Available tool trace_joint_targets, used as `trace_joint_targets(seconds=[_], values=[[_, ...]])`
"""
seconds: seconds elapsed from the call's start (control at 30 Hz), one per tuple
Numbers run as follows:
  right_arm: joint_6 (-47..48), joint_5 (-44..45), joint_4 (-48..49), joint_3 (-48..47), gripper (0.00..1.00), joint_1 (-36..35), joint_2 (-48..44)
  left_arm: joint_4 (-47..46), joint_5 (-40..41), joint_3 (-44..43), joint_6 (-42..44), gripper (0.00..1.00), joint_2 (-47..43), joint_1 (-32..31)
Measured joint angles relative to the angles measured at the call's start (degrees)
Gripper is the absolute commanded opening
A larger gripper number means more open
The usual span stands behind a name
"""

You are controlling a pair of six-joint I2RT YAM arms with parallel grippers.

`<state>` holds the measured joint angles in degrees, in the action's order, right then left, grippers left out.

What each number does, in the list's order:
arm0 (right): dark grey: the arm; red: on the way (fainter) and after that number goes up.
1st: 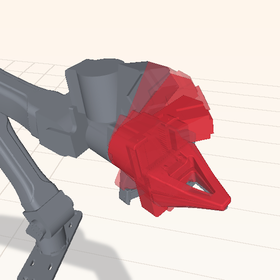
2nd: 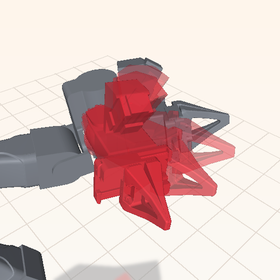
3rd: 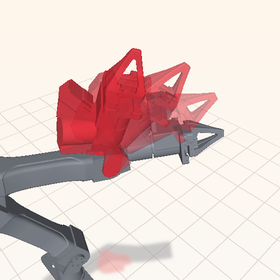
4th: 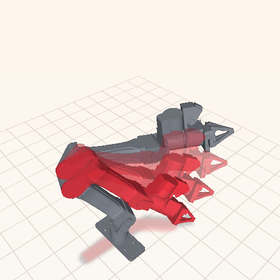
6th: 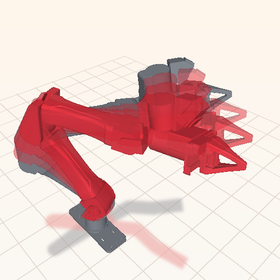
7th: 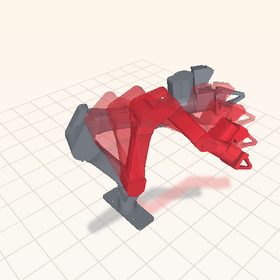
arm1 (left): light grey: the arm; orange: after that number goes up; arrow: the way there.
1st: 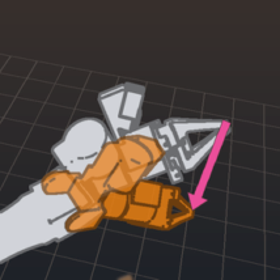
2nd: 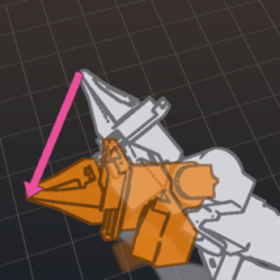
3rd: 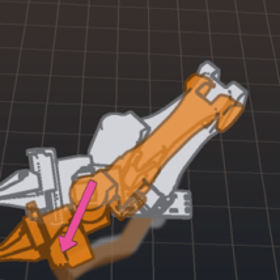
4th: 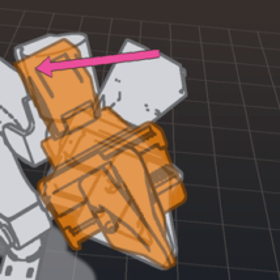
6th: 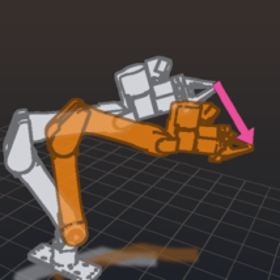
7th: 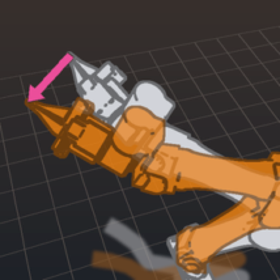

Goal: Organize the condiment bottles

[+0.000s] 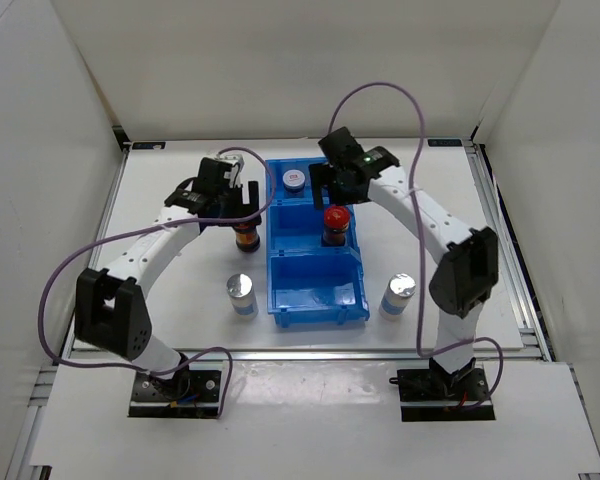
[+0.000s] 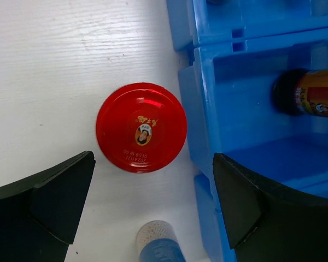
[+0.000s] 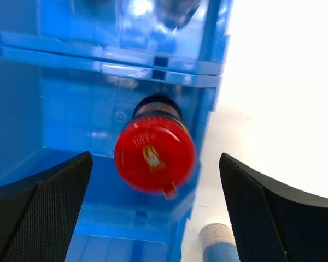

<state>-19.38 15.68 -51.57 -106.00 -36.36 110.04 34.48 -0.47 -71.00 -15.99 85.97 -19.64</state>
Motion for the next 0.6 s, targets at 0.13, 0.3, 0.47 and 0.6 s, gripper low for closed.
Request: trace_joint_targets(seconds=[0.13, 0.3, 0.47, 0.6], values=[[0.1, 2.2, -1.0, 0.0, 1.0, 0.0, -8.8, -0.2, -0.1, -0.8, 0.0, 1.0, 3.3, -0.9], [0.2, 3.6, -0.9, 2.7, 1.0, 0.0, -23.3, -0.7, 0.2, -3.1, -0.4, 0.85, 7.5, -0.9], [-0.1, 4.1, -1.3, 8.2, 1.0, 0.0, -32.6, -1.1, 0.5, -4.1, -0.1, 0.53, 9.2, -0.9], [-0.7, 4.3, -2.2, 13.1, 1.0, 0.0, -35.6, -0.4, 0.5, -4.5, 0.2, 0.3, 9.2, -0.9]])
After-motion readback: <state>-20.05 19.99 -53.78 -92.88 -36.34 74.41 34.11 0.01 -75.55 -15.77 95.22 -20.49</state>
